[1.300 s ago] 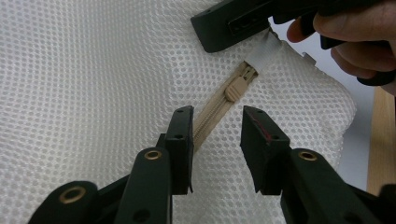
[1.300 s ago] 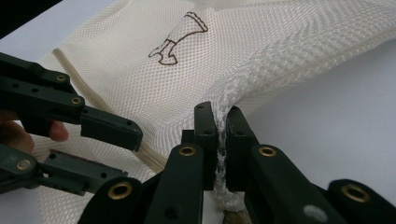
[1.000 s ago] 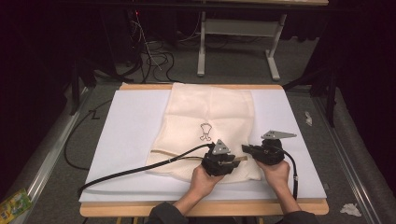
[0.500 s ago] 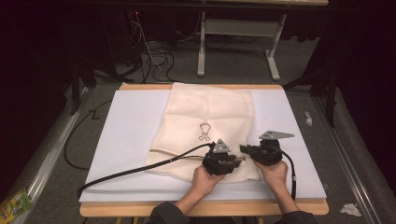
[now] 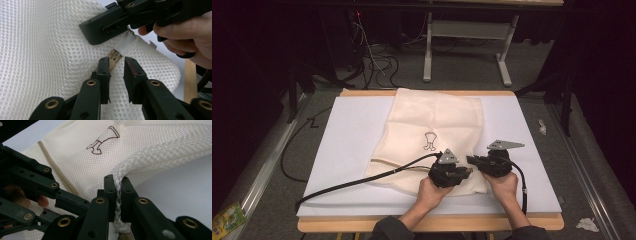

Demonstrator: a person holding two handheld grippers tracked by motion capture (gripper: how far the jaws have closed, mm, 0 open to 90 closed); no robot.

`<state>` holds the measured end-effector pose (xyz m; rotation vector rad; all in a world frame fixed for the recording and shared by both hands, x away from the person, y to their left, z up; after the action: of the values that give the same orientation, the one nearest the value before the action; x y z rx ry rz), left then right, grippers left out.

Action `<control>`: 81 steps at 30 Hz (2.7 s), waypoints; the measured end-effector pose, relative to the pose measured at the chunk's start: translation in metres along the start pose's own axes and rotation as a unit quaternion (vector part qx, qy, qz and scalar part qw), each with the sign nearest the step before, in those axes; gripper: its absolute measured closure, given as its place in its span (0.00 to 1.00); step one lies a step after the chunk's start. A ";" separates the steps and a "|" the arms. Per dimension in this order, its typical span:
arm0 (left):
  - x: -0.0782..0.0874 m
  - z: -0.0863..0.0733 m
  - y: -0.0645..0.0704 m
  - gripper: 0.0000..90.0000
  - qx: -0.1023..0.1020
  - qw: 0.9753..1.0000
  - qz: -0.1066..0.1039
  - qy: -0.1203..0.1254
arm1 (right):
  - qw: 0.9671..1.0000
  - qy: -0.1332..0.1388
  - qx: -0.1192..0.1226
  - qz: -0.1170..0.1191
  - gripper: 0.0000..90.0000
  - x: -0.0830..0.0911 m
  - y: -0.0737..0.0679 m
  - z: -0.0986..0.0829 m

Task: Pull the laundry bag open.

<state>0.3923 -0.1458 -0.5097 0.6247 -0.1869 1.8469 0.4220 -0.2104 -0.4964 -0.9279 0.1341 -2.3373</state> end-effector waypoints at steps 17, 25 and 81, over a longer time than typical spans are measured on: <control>-0.004 -0.006 -0.005 0.81 0.000 1.000 0.014 -0.016 | 1.000 -0.003 0.004 -0.001 0.97 -0.001 -0.002 -0.001; -0.002 -0.006 -0.001 0.85 -0.006 1.000 0.003 -0.012 | 1.000 -0.005 0.004 -0.001 0.97 -0.002 -0.001 -0.002; 0.014 -0.008 -0.006 0.97 -0.044 0.998 0.024 -0.038 | 1.000 -0.004 0.015 0.003 0.97 0.001 0.000 -0.006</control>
<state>0.3918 -0.1292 -0.5102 0.6354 -0.3342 1.8512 0.4180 -0.2117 -0.5006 -0.9204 0.0985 -2.3230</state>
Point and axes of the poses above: each handheld gripper's, and its own axes: x roughly backward along the jaws, z roughly out of its top, y roughly to its right, the point moved 10 cm from there along -x, roughly forward along the jaws, and after that the axes turned 6 degrees about -x, right-handed, at the moved point
